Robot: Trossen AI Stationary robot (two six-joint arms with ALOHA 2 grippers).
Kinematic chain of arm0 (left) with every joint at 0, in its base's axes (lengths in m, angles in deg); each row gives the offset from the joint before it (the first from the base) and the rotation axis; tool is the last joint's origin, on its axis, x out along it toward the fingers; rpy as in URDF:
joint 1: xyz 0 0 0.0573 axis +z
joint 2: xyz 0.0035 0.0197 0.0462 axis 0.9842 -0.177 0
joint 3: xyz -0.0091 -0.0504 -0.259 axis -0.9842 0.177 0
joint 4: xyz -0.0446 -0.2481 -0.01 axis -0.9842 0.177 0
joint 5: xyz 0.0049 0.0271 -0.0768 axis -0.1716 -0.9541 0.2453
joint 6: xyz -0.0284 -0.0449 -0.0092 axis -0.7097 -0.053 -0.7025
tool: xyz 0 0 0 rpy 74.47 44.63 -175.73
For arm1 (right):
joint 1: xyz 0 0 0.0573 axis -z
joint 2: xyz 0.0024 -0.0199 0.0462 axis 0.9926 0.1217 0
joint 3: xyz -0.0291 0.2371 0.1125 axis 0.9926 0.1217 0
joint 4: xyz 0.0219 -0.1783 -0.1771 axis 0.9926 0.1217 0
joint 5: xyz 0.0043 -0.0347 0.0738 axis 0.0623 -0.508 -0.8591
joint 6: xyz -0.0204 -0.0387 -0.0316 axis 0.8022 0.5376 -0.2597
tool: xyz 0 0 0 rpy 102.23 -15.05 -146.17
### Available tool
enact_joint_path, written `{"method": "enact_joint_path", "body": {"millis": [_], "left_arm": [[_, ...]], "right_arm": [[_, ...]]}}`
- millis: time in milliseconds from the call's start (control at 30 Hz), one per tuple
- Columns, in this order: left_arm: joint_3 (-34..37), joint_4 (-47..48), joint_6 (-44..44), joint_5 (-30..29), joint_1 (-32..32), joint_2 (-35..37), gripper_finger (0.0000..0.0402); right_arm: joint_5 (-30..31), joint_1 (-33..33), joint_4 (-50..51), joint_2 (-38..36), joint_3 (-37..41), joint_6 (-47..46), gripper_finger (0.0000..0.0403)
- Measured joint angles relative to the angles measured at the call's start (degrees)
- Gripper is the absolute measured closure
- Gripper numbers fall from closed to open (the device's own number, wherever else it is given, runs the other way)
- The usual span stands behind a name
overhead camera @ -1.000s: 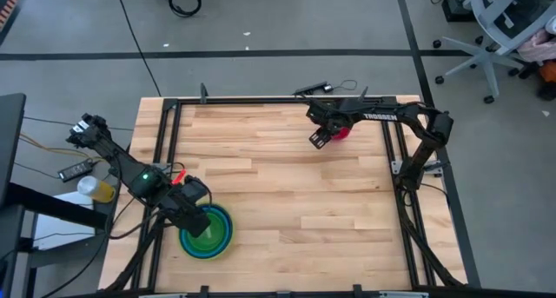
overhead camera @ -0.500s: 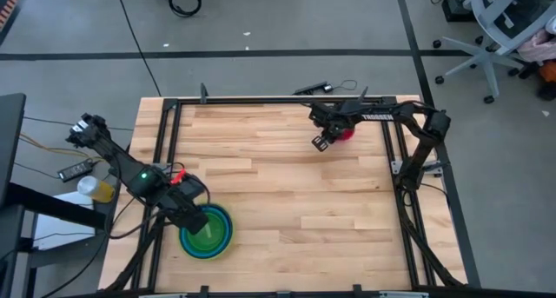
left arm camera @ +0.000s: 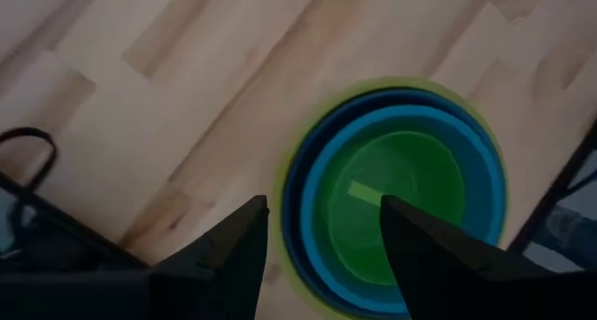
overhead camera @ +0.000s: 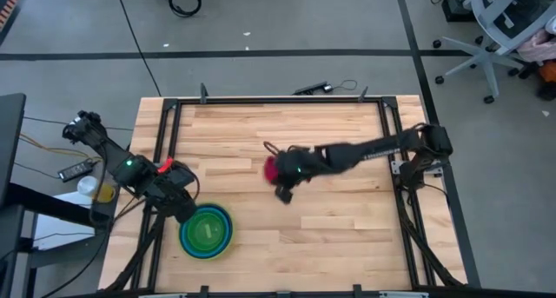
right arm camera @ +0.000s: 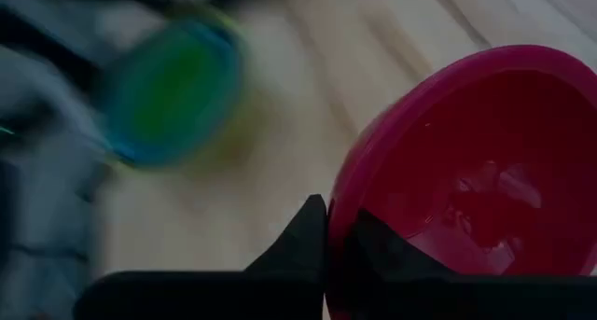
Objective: Nest bowls inside each other
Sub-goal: Stack the red bowl on top of the green bowl, then return to Home Position
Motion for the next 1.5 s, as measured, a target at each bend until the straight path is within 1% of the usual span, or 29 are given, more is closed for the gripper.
{"method": "enact_joint_path", "body": {"millis": [100, 200, 333, 567, 667, 800, 900, 967, 1067, 1267, 1367, 1433, 1500], "left_arm": [[0.0, 1.3, 0.4, -1.0, 0.0, 1.1, 0.0194], [0.0, 1.6, 1.4, -2.0, 0.0, 1.5, 0.0194], [0.0, 2.0, 1.5, -2.5, 0.0, 1.5, 0.0194], [0.0, 2.6, 1.0, -3.6, -0.1, 1.4, 0.0194], [0.0, 2.4, 0.6, -4.5, -0.1, 1.4, 0.0194], [0.0, 1.6, -0.4, -5.5, -0.1, 1.4, 0.0194], [0.0, 1.4, -0.6, -6.5, -0.1, 1.4, 0.0194], [0.0, 1.2, -1.2, -7.2, -0.1, 1.4, 0.0194], [0.0, 1.0, -2.0, -7.8, -0.1, 1.4, 0.0194], [0.0, 0.9, -2.7, -8.0, -0.1, 1.4, 0.0194], [0.0, 0.9, -3.8, -8.1, -0.1, 1.4, 0.0194], [0.0, 0.4, -4.6, -9.2, -0.9, 1.4, 0.0194], [0.0, -0.5, -5.0, -13.4, -2.6, 1.4, 0.0194]], "right_arm": [[2.6, -4.1, -10.4, 2.4, -2.7, -0.1, 0.0383], [3.0, -6.7, -14.1, 7.2, -7.9, 2.1, 0.0383], [2.9, -9.0, -13.4, 16.0, -18.3, 5.1, 0.0383], [2.9, -11.7, -8.3, 30.2, -39.5, 10.9, 0.0383], [1.3, -12.3, -5.2, 35.7, -47.5, 12.9, 0.0379], [-0.5, -12.6, -0.9, 41.5, -55.6, 13.3, 0.0372], [-0.2, -12.6, 1.0, 44.5, -59.1, 13.6, 0.0366], [-0.6, -12.6, 1.7, 45.9, -59.8, 14.8, 0.0354], [-0.7, -12.6, 2.8, 46.3, -59.5, 15.7, 0.0316], [0.2, -12.6, 4.6, 45.4, -59.6, 15.2, 0.0201], [4.9, -12.6, 8.5, 43.6, -59.5, 11.3, 0.0159], [9.2, -12.6, 13.3, 41.2, -59.5, 9.8, 0.0149], [12.5, -12.6, 17.1, 38.8, -59.5, 9.4, 0.0150]]}}
